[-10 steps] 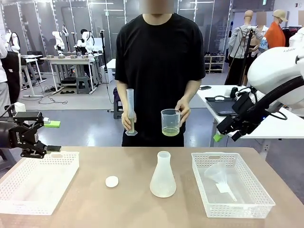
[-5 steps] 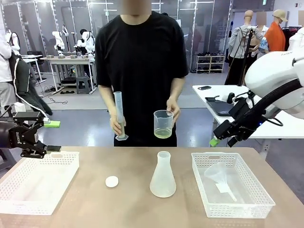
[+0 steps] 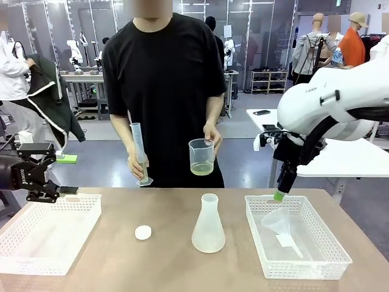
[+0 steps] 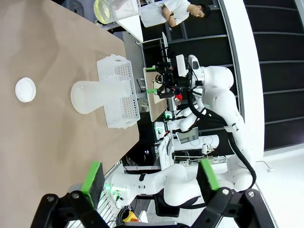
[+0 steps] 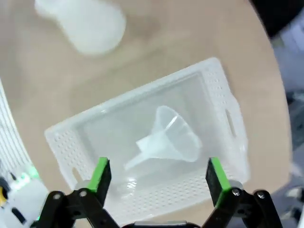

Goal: Prepare the solutions needed for the experiment.
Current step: Pick up the Plastic Funnel and insert it into the Big flask.

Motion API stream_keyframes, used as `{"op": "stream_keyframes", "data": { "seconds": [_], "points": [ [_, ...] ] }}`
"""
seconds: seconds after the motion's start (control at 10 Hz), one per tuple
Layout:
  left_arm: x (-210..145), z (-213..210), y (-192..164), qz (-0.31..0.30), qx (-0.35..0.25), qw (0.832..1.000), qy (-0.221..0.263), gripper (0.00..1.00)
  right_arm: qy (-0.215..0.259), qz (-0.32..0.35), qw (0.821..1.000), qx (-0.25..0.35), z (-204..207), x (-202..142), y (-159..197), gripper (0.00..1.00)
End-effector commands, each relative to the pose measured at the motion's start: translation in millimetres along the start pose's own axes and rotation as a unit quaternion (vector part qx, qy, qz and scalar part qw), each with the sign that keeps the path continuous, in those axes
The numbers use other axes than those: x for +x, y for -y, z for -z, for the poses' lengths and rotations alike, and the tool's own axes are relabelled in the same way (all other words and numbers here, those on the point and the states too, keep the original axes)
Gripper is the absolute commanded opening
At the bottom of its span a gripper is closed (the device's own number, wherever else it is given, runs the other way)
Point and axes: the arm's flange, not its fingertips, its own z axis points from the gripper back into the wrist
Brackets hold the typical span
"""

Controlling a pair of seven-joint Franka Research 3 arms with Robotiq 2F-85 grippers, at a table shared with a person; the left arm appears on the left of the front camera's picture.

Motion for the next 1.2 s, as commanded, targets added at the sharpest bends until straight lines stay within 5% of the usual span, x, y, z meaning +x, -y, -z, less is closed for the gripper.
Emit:
{"op": "stream_keyframes", "data": {
  "seconds": [0.0, 0.2, 0.3, 0.8, 1.1],
  "points": [
    [0, 2, 2, -0.002, -0.016, 1.0, 0.007, 1.0, -0.017, -0.148, 0.988, -0.034, 8, -2, 17, 1.0],
    [0, 2, 2, -0.002, -0.016, 1.0, 0.007, 1.0, -0.055, -0.197, 0.979, 0.0, 14, 0, 20, 1.0],
    [0, 2, 2, -0.002, -0.016, 1.0, 0.007, 1.0, -0.035, -0.138, 0.99, -0.013, 11, 4, 11, 1.0],
    [0, 2, 2, -0.002, -0.016, 1.0, 0.007, 1.0, -0.041, -0.154, 0.987, -0.011, 13, 2, 15, 1.0],
    [0, 2, 2, -0.002, -0.016, 1.0, 0.007, 1.0, -0.057, -0.188, 0.98, 0.039, 33, 10, 34, 1.0]
  ]
}}
